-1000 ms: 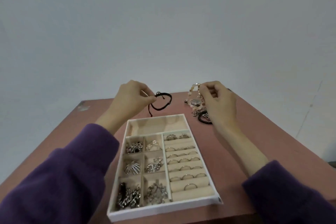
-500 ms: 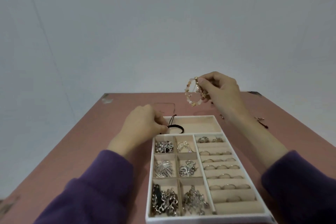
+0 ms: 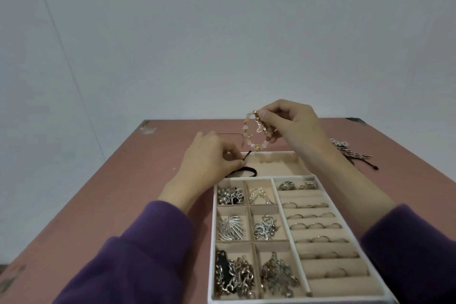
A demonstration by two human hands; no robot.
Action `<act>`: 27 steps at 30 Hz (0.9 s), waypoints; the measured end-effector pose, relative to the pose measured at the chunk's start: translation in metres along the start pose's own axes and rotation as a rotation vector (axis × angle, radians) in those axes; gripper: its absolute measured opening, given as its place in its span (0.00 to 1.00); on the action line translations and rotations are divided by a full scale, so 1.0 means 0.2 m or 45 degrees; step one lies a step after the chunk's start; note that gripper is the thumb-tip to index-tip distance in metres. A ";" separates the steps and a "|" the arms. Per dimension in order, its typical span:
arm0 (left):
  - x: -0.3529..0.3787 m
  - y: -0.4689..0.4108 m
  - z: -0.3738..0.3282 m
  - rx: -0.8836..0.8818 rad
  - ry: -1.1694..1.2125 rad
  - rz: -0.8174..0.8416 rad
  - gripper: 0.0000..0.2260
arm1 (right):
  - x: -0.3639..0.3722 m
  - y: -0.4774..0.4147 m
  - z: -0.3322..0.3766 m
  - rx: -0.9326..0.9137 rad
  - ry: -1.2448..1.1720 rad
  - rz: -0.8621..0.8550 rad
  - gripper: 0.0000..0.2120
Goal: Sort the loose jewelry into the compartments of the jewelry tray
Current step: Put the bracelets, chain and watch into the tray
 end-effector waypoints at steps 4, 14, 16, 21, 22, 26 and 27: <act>0.00 0.00 0.00 0.014 0.056 0.064 0.07 | 0.00 0.00 -0.01 0.020 0.018 -0.020 0.05; -0.08 0.03 0.07 -0.266 0.326 -0.227 0.10 | 0.07 0.02 -0.04 0.203 -0.153 0.316 0.05; -0.09 0.03 0.07 -0.281 0.351 -0.258 0.09 | 0.11 0.03 -0.06 0.304 -0.206 0.441 0.06; -0.09 0.03 0.08 -0.289 0.365 -0.270 0.10 | 0.12 0.04 -0.10 0.392 0.131 0.404 0.06; -0.08 0.02 0.08 -0.287 0.367 -0.267 0.10 | 0.11 0.04 -0.10 0.348 0.342 0.356 0.06; -0.08 0.02 0.09 -0.287 0.359 -0.267 0.10 | 0.09 0.06 -0.08 0.246 0.691 0.359 0.04; -0.08 0.02 0.09 -0.289 0.360 -0.267 0.10 | 0.08 0.06 -0.07 0.243 0.718 0.364 0.04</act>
Point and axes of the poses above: each hand's wrist, its own y-axis away from the middle knuckle, its own x-axis out of the palm, z = x × y, the point moved 2 cm from there along -y, towards the middle knuckle, and after that the axes turned 8 degrees about z, right-handed, at the moved point
